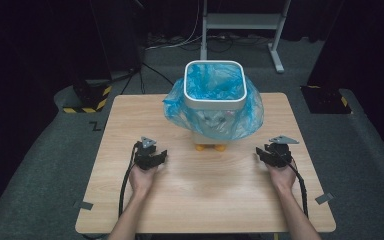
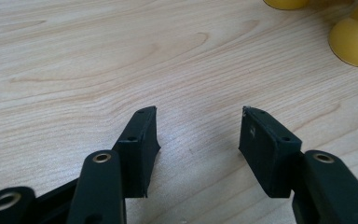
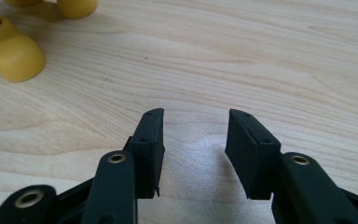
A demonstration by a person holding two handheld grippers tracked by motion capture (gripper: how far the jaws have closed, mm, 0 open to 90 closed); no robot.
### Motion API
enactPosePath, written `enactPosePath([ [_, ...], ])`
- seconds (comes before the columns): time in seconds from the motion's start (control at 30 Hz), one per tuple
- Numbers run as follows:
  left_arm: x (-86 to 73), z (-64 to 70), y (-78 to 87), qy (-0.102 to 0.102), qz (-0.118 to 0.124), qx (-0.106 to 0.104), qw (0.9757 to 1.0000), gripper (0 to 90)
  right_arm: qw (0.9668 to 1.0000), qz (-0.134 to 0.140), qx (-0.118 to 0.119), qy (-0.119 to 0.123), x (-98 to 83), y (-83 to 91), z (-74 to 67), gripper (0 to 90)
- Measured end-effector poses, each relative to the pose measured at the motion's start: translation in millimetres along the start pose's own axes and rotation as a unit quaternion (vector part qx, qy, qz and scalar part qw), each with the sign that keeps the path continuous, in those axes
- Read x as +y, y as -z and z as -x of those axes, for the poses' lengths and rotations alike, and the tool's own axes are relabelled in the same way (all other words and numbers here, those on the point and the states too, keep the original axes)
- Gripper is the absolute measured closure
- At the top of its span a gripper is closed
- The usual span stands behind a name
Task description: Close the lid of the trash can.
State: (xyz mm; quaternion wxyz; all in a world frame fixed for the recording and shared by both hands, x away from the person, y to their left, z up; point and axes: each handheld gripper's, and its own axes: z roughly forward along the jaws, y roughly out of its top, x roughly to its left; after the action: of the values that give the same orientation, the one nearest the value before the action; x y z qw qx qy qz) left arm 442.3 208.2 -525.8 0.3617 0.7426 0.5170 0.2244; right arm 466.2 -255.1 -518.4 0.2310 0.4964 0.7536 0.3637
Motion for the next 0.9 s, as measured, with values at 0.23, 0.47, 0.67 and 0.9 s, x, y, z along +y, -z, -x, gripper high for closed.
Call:
enactPosePath([
  [0.23,0.9,3.8,-2.1,-0.016,-0.009,0.011,0.9998,45.3,0.9999,-0.013,-0.005,0.007,-1.8,-4.7,-1.3,54.7],
  [0.47,1.0,4.2,-2.4,-0.019,-0.012,0.011,0.9997,41.4,0.9998,-0.015,-0.005,0.014,-1.6,-5.5,-2.5,47.5],
  [0.67,1.2,4.2,-2.7,-0.024,-0.014,0.009,0.9996,36.5,0.9997,-0.019,-0.014,0.006,-1.4,-6.0,-2.3,40.5],
  [0.9,1.1,4.4,-2.8,-0.024,-0.014,0.008,0.9996,36.0,0.9997,-0.019,-0.015,0.005,-1.4,-6.1,-2.2,40.2],
])
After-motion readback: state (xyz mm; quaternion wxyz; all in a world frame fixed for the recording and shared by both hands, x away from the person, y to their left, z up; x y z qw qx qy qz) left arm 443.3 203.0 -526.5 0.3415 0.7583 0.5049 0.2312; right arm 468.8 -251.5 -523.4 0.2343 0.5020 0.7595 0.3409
